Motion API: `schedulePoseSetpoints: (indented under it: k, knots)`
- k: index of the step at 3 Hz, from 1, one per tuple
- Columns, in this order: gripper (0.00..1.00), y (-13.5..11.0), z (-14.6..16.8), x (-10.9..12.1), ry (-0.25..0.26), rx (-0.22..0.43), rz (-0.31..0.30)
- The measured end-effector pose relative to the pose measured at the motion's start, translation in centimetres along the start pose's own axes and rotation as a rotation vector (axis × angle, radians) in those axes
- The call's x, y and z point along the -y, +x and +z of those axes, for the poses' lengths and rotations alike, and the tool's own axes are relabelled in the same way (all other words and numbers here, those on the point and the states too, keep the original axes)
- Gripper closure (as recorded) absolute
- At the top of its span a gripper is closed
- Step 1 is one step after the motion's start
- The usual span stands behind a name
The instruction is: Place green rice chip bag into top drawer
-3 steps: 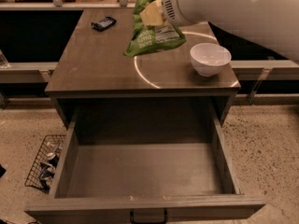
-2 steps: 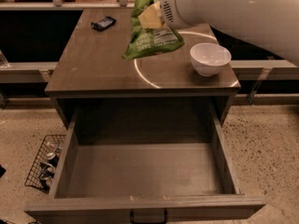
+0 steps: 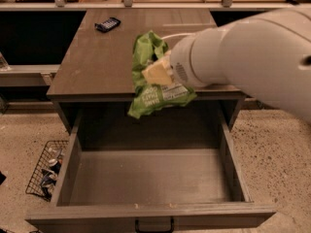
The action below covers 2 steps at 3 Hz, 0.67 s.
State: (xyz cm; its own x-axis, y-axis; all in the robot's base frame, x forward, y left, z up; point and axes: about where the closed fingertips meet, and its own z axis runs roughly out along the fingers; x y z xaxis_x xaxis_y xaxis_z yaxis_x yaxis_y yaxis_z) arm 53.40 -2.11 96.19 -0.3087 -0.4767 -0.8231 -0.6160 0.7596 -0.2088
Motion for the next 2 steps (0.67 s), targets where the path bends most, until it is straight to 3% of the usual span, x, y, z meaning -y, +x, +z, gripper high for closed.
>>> schedulePoseSetpoints:
  k: [1, 2]
  knots:
    - [1.00, 5.5, -0.5, -3.9, -0.128, -0.071, -0.036]
    - [1.00, 11.4, -0.4, -6.3, -0.249, -0.130, -0.045]
